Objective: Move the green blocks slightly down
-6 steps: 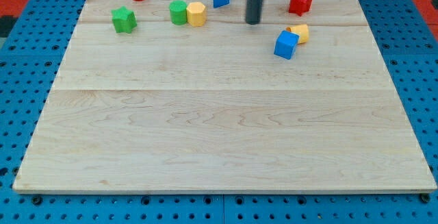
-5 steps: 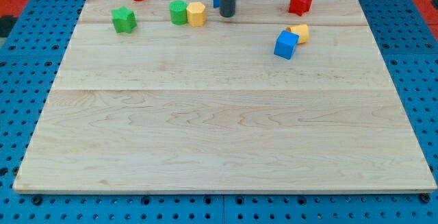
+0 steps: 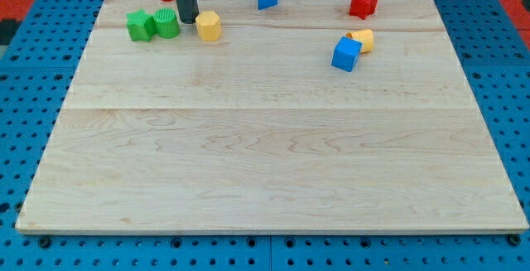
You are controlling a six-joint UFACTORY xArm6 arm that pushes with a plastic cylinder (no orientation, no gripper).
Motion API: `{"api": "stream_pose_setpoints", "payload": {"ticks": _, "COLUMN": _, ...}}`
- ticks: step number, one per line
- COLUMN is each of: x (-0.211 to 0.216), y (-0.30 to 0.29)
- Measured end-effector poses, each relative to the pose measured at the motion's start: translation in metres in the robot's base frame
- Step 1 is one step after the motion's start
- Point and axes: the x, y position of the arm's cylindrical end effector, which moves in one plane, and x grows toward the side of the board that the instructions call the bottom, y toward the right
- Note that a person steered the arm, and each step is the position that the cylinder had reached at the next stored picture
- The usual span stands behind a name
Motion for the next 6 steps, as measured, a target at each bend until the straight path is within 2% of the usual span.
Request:
{"api": "stream_pose_setpoints", "payload": {"ticks": 2, "x": -0.004, "y": -0.022}}
{"api": "stream_pose_setpoints", "payload": {"ticks": 3, "x": 0.034, "y": -0.035}}
{"api": "stream_pose_setpoints", "payload": {"ticks": 4, "x": 0.016, "y": 0.001}}
{"api": "stream_pose_setpoints", "payload": {"ticks": 5, "x": 0.005, "y": -0.049}}
{"api": "stream_pose_setpoints", "payload": {"ticks": 6, "x": -0.009, "y": -0.065}}
